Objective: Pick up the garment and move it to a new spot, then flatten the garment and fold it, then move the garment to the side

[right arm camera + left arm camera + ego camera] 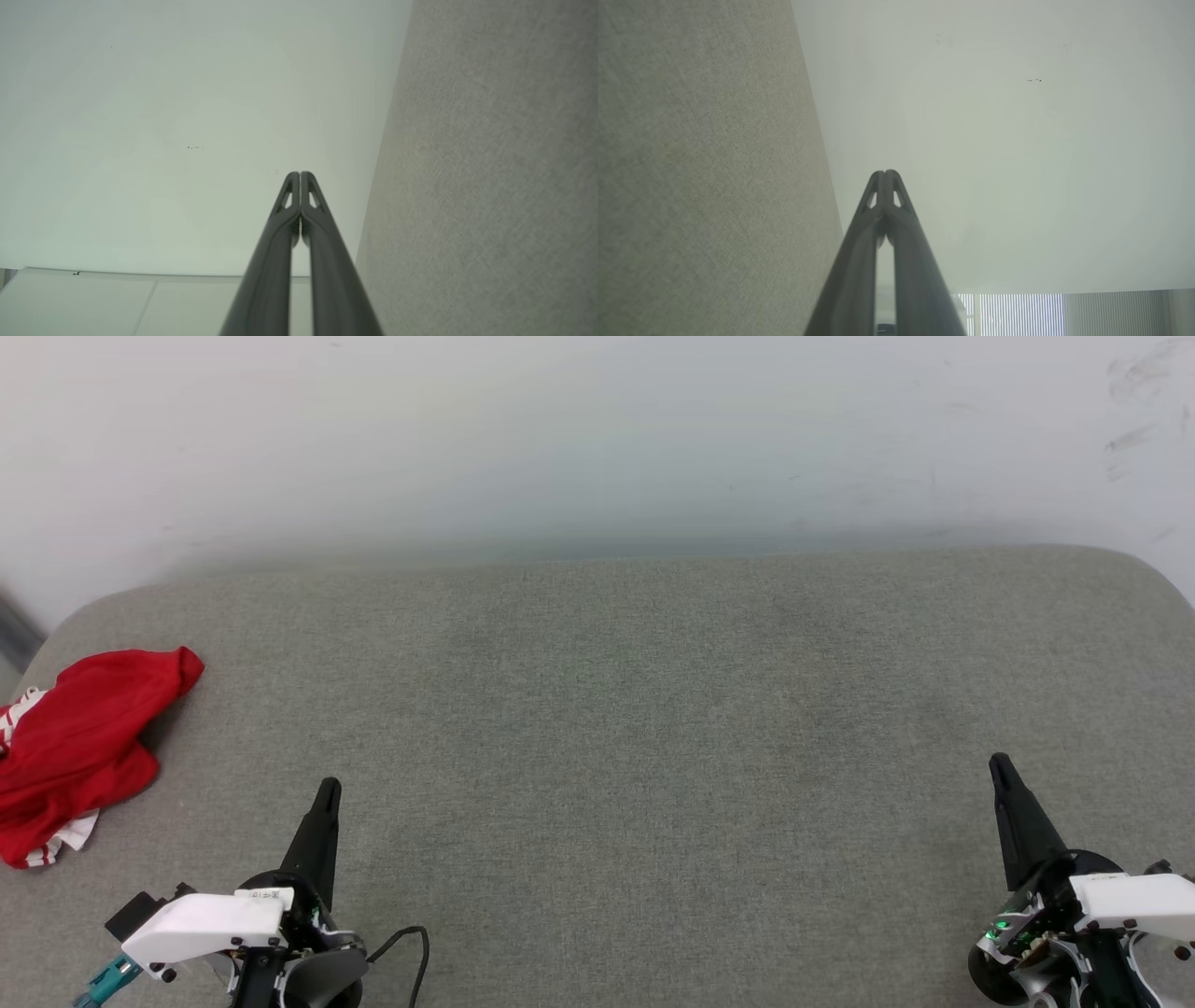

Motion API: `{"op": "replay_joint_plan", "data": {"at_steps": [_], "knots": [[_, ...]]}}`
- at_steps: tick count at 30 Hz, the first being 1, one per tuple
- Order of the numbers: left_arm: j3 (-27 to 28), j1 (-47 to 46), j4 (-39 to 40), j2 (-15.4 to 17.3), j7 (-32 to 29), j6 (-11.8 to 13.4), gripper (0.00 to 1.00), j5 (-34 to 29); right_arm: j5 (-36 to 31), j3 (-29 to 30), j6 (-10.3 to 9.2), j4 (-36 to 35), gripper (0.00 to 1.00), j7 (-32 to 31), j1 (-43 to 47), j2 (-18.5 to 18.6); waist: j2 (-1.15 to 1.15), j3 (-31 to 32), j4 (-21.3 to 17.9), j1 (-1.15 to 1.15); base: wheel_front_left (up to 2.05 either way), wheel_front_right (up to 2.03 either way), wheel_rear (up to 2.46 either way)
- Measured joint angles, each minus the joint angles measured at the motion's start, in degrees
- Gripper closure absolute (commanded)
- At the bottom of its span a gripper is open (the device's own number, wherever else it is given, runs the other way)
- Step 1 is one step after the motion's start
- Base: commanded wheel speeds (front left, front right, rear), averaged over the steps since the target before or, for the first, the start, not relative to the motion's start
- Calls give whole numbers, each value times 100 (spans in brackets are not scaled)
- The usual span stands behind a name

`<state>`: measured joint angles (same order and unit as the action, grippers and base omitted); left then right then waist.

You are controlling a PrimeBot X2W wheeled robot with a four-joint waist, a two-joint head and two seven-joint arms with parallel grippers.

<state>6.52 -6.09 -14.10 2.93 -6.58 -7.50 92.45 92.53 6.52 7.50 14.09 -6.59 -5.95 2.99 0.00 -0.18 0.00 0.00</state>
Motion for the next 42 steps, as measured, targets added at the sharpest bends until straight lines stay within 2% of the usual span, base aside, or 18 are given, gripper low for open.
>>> {"op": "replay_joint_plan", "data": {"at_steps": [28, 29, 35, 42], "knots": [[-2, 0, 0, 0, 0, 0, 100, 0, 0, 0, 0, 0, 100, 0, 0, 0, 0, 0, 0, 0, 0, 0, 0], [-1, 0, 0, 0, 1, 0, 0, 0, 0, 0, 0, 0, 0, 0, 0, 0, 0, 0, 0, 0, 0, 0, 0], [-45, 248, -246, -24, 25, 3, 0, 0, 1, -7, -2, 249, 0, 24, 248, -7, 0, -1, -1, 0, 0, 0, 0], [-77, 279, -116, -25, 223, 2, 0, -219, -183, -4, -2, 216, 0, 215, 313, -9, 0, -5, -6, 0, 0, 0, 0]]}}
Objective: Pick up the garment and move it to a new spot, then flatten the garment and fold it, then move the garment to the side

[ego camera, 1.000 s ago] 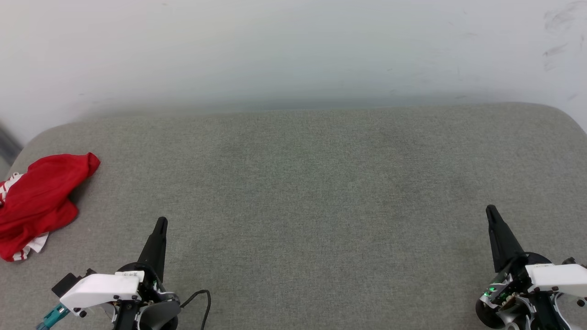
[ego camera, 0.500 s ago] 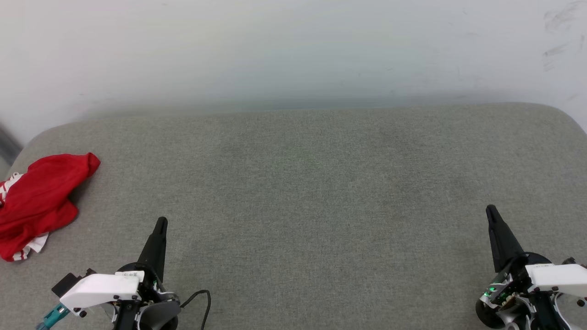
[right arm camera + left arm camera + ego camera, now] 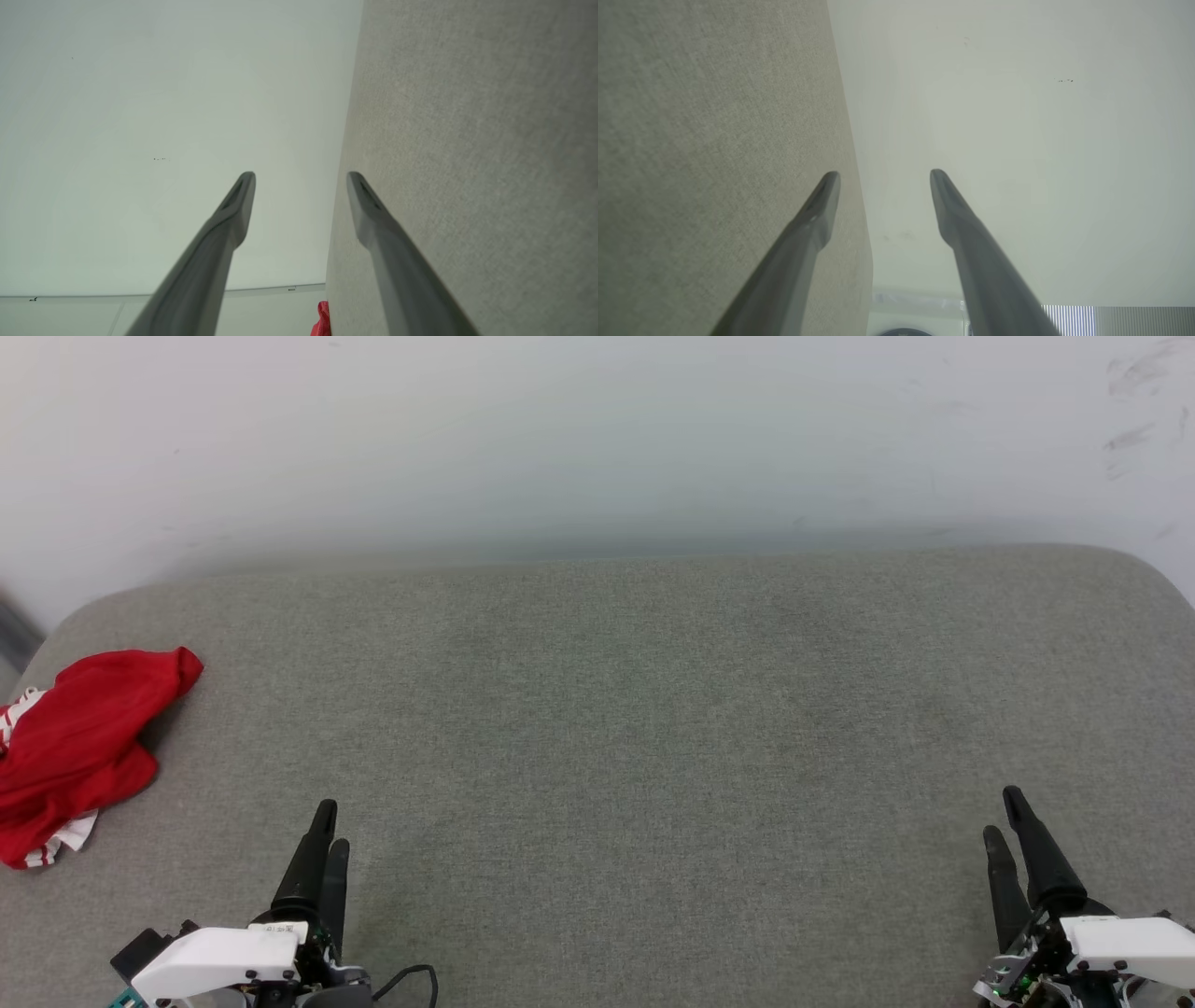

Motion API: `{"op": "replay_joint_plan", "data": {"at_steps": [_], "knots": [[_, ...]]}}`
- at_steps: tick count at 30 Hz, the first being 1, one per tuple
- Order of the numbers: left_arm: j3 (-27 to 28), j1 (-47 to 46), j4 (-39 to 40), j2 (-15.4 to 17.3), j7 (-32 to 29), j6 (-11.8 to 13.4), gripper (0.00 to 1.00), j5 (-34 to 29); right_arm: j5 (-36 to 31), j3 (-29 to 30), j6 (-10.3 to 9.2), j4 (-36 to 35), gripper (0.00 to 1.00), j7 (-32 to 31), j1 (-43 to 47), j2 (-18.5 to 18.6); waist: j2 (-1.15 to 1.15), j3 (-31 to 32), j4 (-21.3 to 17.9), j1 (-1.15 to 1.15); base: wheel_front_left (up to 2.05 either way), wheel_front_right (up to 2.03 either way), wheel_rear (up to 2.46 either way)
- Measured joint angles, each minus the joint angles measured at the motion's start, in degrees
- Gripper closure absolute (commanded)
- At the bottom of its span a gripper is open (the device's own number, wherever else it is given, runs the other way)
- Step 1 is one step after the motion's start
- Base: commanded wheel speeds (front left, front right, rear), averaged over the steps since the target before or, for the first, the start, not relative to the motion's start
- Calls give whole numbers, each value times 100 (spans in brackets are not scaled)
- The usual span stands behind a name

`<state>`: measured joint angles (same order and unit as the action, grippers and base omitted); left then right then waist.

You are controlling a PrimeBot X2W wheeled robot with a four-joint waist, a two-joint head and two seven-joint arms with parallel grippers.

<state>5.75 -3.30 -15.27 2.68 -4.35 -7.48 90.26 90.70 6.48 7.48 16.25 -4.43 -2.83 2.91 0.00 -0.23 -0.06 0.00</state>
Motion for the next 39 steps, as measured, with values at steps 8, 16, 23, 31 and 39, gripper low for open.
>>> {"op": "replay_joint_plan", "data": {"at_steps": [8, 16, 23, 31, 39], "knots": [[45, 46, 221, 1, 210, 153, 0, -726, -661, 107, 0, -203, 0, 215, 75, -3, 0, -13, -4, 0, 0, 0, 0], [-15, 48, 594, 2, 405, 475, 0, -1684, -1725, 174, 0, -593, 0, 407, 104, -4, 0, -26, -6, 0, 0, 0, 0], [-169, 76, 784, 3, 559, 776, 0, -2585, -2685, 67, 0, -934, 0, 569, 209, -5, 0, -31, -4, 0, 0, 0, 0], [-380, 155, 957, 2, 716, 965, 0, -3587, -3721, -78, 0, -1207, 0, 731, 317, -7, 0, -35, 1, 0, 0, 0, 0], [-506, 187, 1023, 7, 869, 1102, 0, -4454, -4711, -211, 1, -1374, 0, 883, 427, -7, 0, -41, 5, 0, 0, 0, 0]]}}
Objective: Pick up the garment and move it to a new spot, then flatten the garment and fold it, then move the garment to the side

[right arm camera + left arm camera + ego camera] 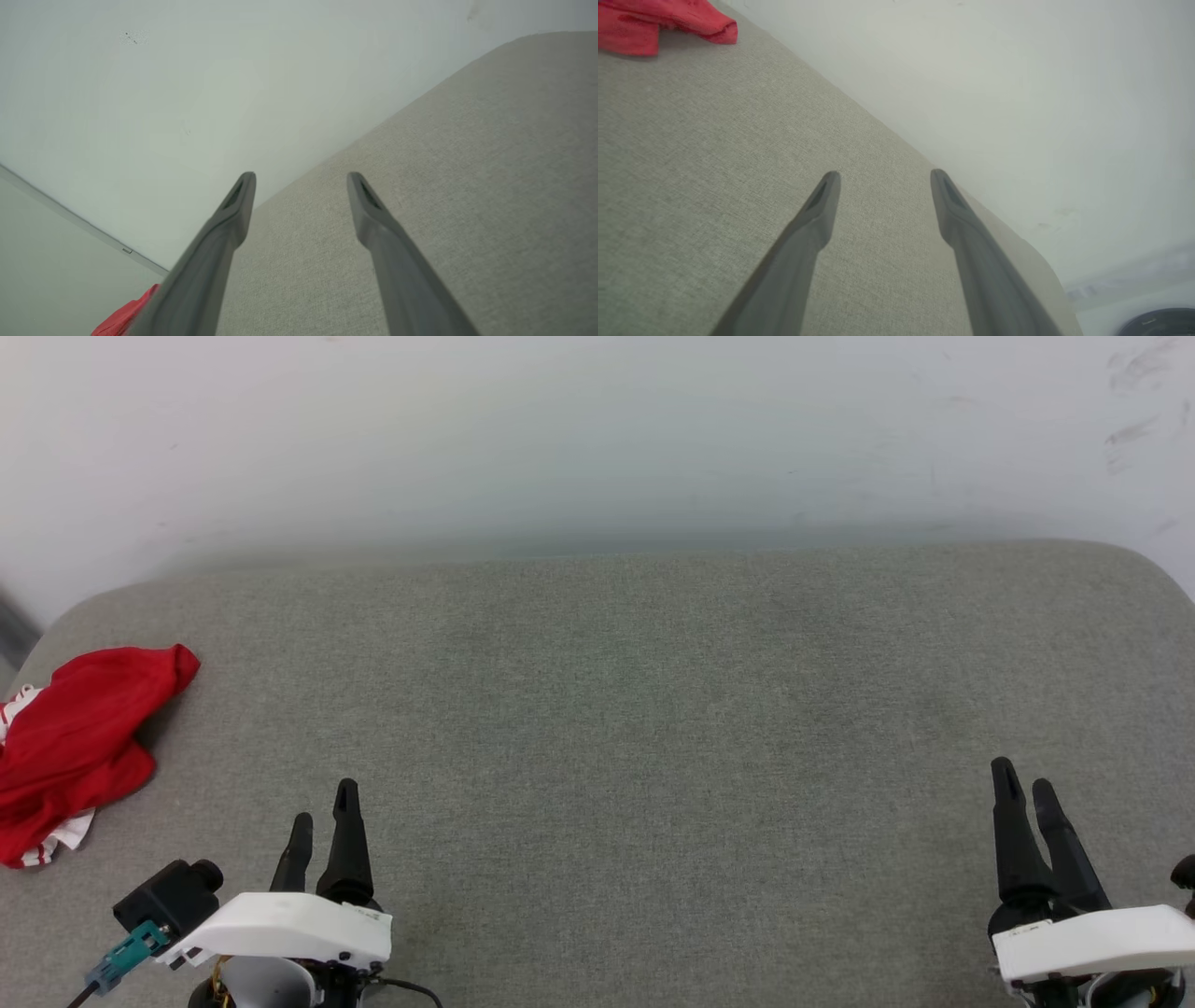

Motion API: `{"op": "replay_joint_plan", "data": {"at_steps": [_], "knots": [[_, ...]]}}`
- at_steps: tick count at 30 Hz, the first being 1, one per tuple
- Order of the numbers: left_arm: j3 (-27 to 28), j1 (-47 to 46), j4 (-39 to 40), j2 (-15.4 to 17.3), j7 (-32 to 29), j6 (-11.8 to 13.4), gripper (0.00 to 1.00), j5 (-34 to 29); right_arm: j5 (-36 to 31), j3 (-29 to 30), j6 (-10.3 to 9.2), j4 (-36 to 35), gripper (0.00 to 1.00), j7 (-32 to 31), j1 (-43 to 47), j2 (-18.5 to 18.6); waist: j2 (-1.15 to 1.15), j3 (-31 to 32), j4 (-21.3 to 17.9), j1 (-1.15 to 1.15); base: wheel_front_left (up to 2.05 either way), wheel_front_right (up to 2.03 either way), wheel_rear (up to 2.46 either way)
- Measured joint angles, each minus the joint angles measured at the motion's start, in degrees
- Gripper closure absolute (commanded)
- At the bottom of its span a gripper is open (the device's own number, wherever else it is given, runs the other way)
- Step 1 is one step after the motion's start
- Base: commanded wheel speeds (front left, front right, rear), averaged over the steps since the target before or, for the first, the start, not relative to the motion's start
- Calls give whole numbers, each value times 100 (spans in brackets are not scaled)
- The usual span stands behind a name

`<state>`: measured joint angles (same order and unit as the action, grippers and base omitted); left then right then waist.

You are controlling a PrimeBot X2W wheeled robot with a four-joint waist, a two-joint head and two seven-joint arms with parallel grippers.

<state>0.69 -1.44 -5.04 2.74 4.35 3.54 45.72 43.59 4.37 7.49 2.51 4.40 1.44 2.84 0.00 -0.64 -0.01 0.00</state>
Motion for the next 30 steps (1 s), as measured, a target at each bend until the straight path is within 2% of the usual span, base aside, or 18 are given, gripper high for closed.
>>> {"op": "replay_joint_plan", "data": {"at_steps": [16, 30], "knots": [[-375, 97, 180, 188, 281, 226, 0, -1295, -1405, -126, 0, -186, 0, 272, 170, 1, 0, 0, 11, 0, 0, 0, 0], [-622, 218, 290, 222, 494, 309, 0, -2047, -2167, -172, 0, -270, 0, 474, 341, 1, 0, -4, 36, 0, 0, 0, 0]]}}
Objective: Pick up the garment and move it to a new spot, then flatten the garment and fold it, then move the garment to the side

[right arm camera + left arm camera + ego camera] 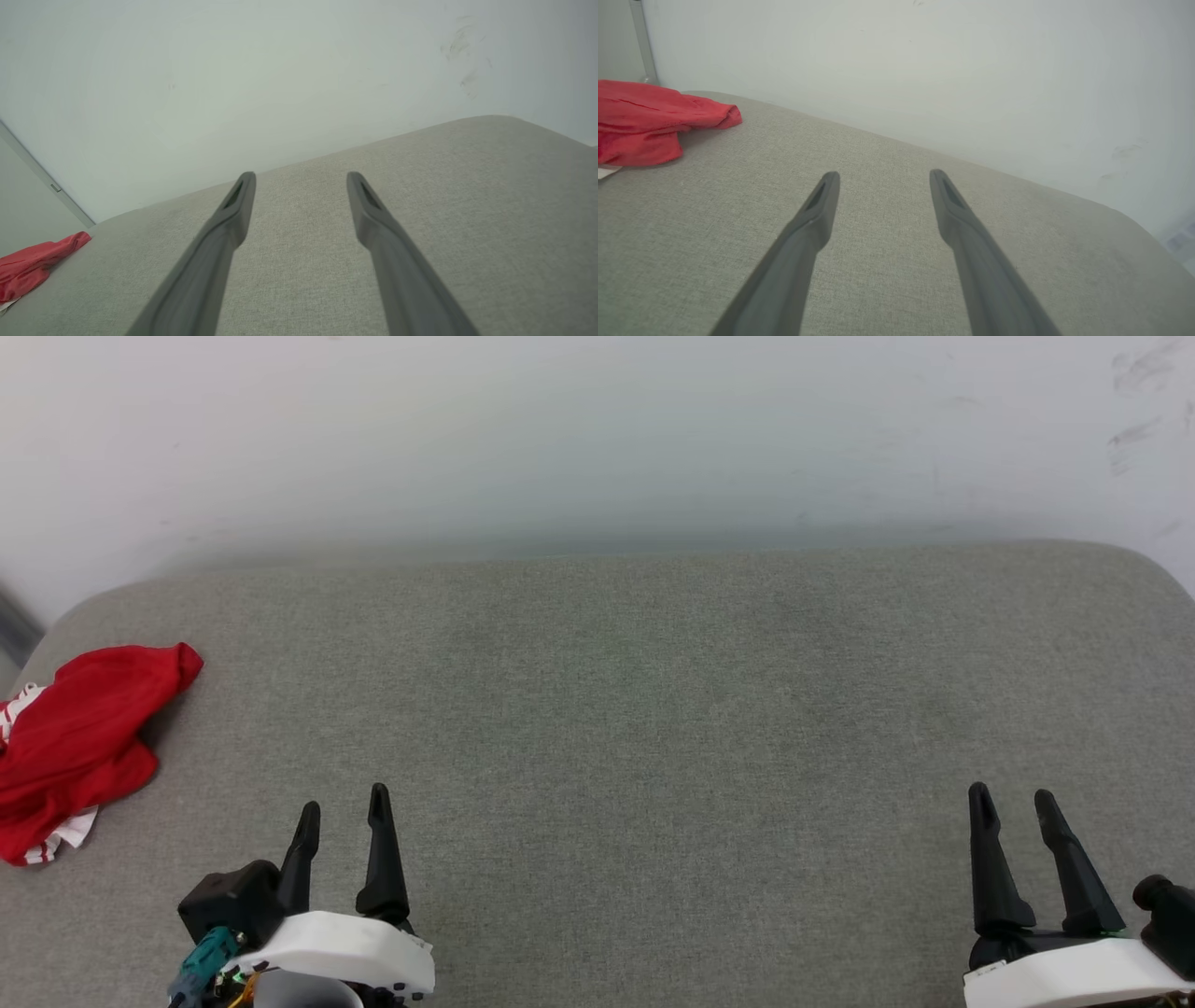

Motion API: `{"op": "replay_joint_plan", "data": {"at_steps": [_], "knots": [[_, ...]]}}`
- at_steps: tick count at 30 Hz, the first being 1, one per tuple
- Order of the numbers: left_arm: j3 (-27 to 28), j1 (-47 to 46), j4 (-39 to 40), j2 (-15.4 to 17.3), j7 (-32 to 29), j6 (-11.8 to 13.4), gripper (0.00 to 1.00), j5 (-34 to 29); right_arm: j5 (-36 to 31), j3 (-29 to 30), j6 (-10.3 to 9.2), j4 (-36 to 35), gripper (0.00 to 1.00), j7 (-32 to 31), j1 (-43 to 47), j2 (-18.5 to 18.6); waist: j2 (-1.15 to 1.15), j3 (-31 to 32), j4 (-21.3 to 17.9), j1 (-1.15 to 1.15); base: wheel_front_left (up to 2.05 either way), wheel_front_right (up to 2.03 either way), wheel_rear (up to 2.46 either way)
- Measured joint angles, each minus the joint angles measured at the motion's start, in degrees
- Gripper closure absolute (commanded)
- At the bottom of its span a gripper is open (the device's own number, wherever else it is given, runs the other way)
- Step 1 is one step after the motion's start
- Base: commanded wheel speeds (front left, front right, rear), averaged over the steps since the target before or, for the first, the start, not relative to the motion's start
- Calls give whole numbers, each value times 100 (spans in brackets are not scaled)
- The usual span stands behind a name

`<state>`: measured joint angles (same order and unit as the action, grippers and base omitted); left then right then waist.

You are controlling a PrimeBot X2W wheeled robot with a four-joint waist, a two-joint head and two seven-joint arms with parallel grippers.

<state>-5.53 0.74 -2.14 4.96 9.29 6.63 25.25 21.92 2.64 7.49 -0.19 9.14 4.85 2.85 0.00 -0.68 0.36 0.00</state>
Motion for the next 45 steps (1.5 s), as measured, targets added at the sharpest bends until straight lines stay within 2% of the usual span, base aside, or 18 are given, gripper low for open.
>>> {"op": "replay_joint_plan", "data": {"at_steps": [11, 28, 45], "knots": [[-64, 87, -7, -19, 149, -19, 0, -568, -461, 31, 0, -37, 0, 155, 102, 0, 0, 21, 13, 0, 0, 0, 0], [-59, 199, 16, -132, 354, -187, 0, -1355, -1100, 42, 0, -115, 0, 357, 240, 1, 0, 43, 32, 0, 0, 0, 0], [60, 320, -54, -196, 534, -323, 0, -1852, -1660, 20, 1, -243, 0, 548, 348, 1, 0, 60, 30, 0, 0, 0, 0]]}}
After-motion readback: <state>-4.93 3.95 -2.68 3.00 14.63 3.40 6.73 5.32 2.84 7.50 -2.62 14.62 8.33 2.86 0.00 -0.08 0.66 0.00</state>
